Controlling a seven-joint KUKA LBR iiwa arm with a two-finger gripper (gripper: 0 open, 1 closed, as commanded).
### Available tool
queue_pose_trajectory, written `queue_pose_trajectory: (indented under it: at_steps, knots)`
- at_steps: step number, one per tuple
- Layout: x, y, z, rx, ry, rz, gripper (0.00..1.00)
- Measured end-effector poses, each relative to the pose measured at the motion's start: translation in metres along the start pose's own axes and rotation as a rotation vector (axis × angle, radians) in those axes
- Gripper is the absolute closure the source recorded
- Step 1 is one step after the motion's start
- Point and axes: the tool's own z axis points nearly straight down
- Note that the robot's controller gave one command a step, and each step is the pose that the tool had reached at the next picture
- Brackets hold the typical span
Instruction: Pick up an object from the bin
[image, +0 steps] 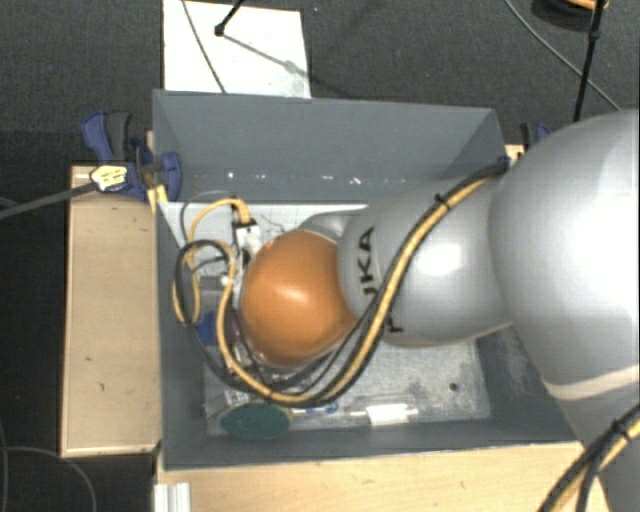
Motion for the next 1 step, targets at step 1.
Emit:
queue_pose_trajectory:
  at_steps: [1]
  knots:
    - [0.0008, -0.0032, -0.0029, 0.008, 0.001, 0.003, 1.00]
